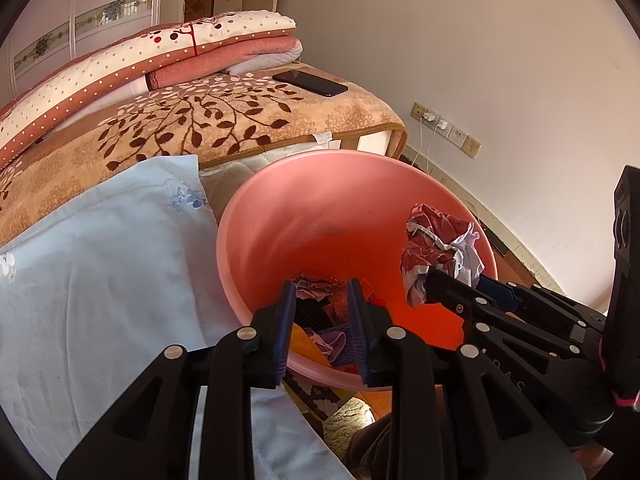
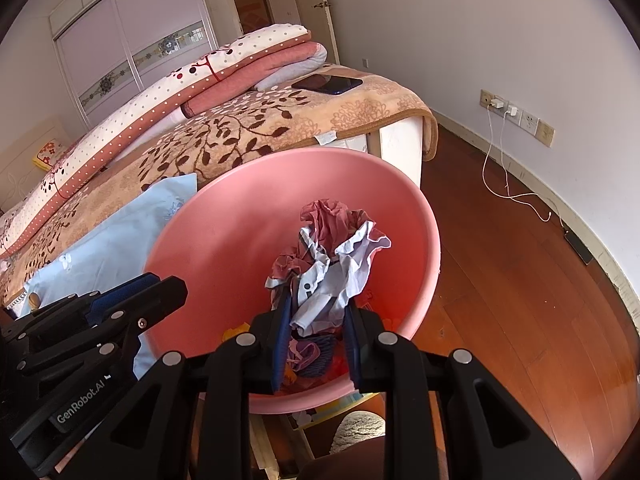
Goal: Collect trash
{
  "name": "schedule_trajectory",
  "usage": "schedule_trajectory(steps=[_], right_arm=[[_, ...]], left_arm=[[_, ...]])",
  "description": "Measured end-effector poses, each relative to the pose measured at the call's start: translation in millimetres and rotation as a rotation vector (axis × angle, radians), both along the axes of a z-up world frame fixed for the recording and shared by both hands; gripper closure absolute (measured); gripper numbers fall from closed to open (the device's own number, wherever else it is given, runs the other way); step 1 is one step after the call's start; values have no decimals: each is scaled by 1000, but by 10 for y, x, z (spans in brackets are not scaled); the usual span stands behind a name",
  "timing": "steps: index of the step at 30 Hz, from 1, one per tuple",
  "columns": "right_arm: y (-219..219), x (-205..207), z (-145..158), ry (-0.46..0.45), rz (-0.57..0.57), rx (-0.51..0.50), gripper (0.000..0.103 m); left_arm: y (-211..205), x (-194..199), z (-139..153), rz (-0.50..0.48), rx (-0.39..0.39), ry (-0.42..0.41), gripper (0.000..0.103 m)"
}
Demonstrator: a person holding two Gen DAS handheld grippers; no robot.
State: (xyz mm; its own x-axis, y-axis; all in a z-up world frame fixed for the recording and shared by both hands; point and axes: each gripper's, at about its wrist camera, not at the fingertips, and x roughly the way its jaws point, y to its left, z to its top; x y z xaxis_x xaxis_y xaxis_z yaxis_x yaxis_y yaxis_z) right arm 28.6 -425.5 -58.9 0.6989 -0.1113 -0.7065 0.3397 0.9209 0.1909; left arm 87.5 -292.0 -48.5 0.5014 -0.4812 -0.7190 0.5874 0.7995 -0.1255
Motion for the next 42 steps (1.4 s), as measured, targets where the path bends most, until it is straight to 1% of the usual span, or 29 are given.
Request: schedule_trajectory(steps=[9, 15, 17, 19, 27, 42], right_arm=[[-20, -5, -23, 0, -2, 2, 79], [-61, -20, -47, -4, -5, 2, 74], [-72, -28, -46, -6, -8, -3, 71], [-76, -34, -37, -7, -10, -3, 70], [-49, -57, -15, -9, -10, -7, 69], [-13, -140, 88, -33, -16, 2, 61]], left_arm=[[-7, -3, -5, 1, -1, 5, 76], [-8, -7, -10, 1, 3, 7, 75], [-10, -8, -8, 1, 4, 6, 73], [-8, -2, -7, 1, 3, 6, 67], [6, -2, 2, 4, -2, 5, 66], [62, -33, 80, 9, -22, -2, 66]])
